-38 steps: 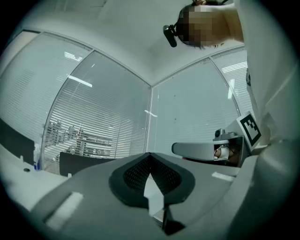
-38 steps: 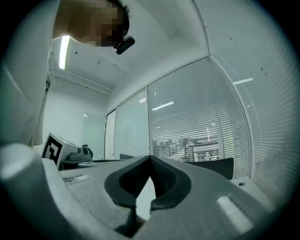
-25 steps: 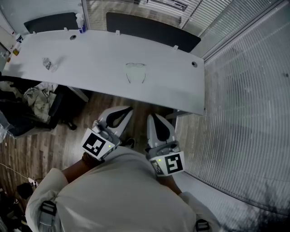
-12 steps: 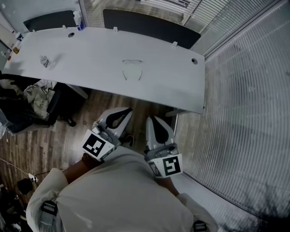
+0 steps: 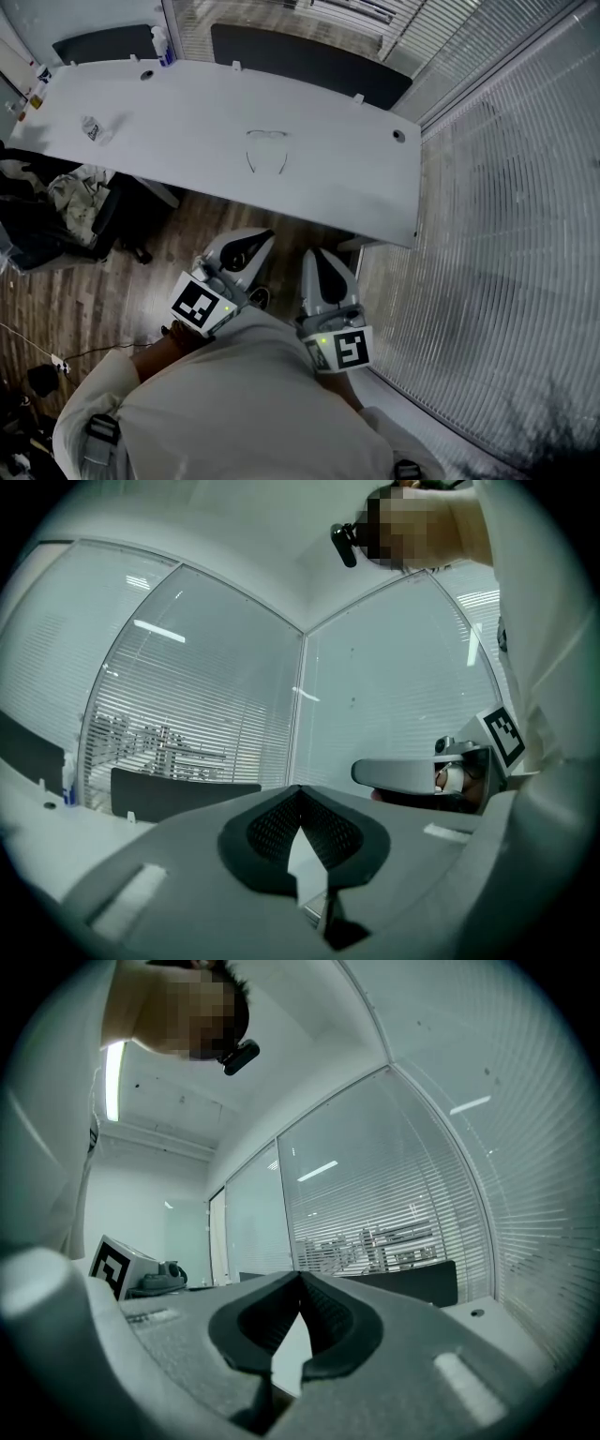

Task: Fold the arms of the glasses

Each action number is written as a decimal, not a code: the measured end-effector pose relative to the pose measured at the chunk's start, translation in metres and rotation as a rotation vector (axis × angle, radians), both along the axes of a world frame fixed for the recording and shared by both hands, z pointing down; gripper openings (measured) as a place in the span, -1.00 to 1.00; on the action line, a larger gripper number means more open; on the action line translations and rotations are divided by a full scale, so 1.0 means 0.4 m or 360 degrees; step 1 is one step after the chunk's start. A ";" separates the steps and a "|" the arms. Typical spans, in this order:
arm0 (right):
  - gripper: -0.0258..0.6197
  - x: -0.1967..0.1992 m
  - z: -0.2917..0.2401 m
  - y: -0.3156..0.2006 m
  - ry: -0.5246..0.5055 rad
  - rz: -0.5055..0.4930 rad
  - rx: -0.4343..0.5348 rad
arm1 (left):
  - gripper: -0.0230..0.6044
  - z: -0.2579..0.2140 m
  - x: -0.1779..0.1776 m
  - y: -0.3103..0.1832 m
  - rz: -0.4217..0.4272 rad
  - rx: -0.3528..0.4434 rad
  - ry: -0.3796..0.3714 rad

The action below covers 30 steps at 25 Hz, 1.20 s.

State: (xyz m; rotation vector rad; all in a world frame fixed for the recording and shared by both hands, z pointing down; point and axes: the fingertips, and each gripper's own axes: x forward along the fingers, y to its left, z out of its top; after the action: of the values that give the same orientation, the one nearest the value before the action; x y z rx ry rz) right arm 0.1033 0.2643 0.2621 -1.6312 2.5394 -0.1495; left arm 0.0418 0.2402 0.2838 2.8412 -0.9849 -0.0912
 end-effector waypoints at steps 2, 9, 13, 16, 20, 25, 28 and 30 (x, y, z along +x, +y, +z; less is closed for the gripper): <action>-0.92 -0.004 0.001 -0.018 -0.0002 -0.0019 0.0003 | -0.92 -0.003 -0.005 -0.017 -0.0015 0.0024 0.0005; -0.92 -0.030 0.034 -0.126 0.0053 -0.0074 -0.0032 | -0.92 0.027 -0.038 -0.121 -0.0083 -0.0015 0.0042; -0.92 -0.057 0.062 -0.228 0.0097 -0.0099 -0.0068 | -0.92 0.073 -0.071 -0.225 -0.0089 -0.0056 0.0048; -0.92 -0.095 0.066 -0.327 0.0122 -0.0130 -0.0072 | -0.92 0.095 -0.105 -0.320 -0.0105 -0.0093 0.0036; -0.92 -0.149 0.063 -0.461 0.0151 -0.0163 -0.0116 | -0.92 0.097 -0.149 -0.452 -0.0096 -0.0082 0.0020; -0.92 -0.183 0.056 -0.620 0.0167 -0.0133 -0.0106 | -0.92 0.094 -0.178 -0.598 -0.0040 -0.0096 -0.0005; -0.92 -0.191 0.058 -0.691 0.0148 -0.0088 -0.0111 | -0.92 0.087 -0.183 -0.674 0.0015 -0.0070 -0.0029; -0.92 -0.185 0.062 -0.719 0.0135 -0.0064 -0.0116 | -0.92 0.088 -0.175 -0.711 0.0044 -0.0063 -0.0039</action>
State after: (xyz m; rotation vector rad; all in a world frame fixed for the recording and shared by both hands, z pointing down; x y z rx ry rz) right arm 0.0294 -0.0234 0.2870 -1.6470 2.6608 -0.1826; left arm -0.0281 -0.0440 0.3190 2.8257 -0.9412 -0.0335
